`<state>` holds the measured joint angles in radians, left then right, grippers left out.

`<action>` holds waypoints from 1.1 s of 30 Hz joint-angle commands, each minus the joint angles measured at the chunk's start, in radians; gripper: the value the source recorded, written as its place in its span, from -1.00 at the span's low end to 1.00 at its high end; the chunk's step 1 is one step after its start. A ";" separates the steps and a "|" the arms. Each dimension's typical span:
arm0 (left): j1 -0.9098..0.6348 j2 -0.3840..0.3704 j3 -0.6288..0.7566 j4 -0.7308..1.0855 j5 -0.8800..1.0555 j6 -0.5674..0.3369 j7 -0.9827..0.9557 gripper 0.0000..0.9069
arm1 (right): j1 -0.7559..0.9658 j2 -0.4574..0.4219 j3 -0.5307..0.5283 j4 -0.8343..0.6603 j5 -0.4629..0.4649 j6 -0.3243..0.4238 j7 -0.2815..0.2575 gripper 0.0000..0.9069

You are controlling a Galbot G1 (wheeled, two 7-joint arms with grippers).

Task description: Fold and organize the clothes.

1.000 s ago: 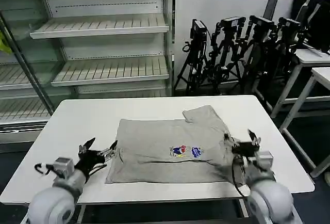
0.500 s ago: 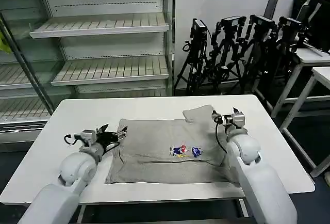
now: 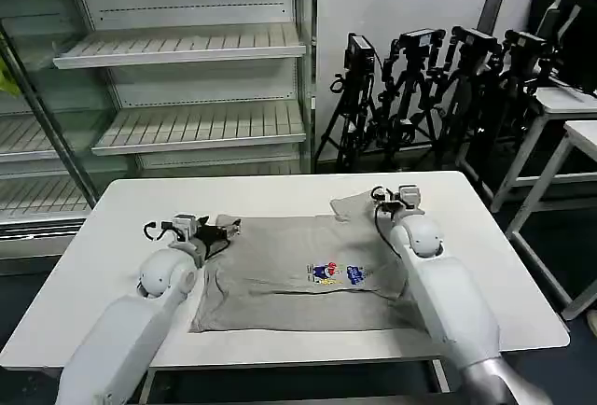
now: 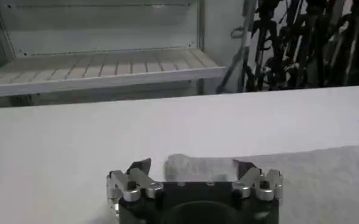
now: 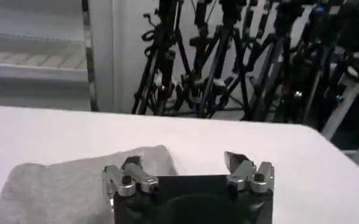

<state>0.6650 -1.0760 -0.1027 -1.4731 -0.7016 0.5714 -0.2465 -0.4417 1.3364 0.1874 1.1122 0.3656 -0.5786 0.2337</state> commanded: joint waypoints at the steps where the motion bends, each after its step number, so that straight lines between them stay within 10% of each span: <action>1: -0.063 -0.024 0.033 0.126 0.005 -0.022 0.006 -0.93 | 0.054 0.035 -0.022 -0.131 -0.002 -0.001 -0.025 -0.42; 3: -0.057 -0.021 0.032 0.121 0.004 -0.022 0.006 -0.96 | 0.051 0.035 -0.029 -0.129 0.000 -0.001 -0.034 -1.00; 19: -0.026 -0.011 0.010 0.092 -0.065 -0.011 0.016 -0.93 | 0.026 0.031 -0.022 -0.103 0.111 0.002 -0.040 -1.00; 33: 0.051 0.037 -0.068 -0.085 -0.141 -0.037 0.029 -0.93 | -0.076 -0.027 0.009 0.176 0.126 0.190 -0.023 -1.00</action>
<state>0.6728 -1.0619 -0.1278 -1.4426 -0.7895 0.5438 -0.2192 -0.4758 1.3292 0.1814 1.1365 0.4835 -0.4721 0.2106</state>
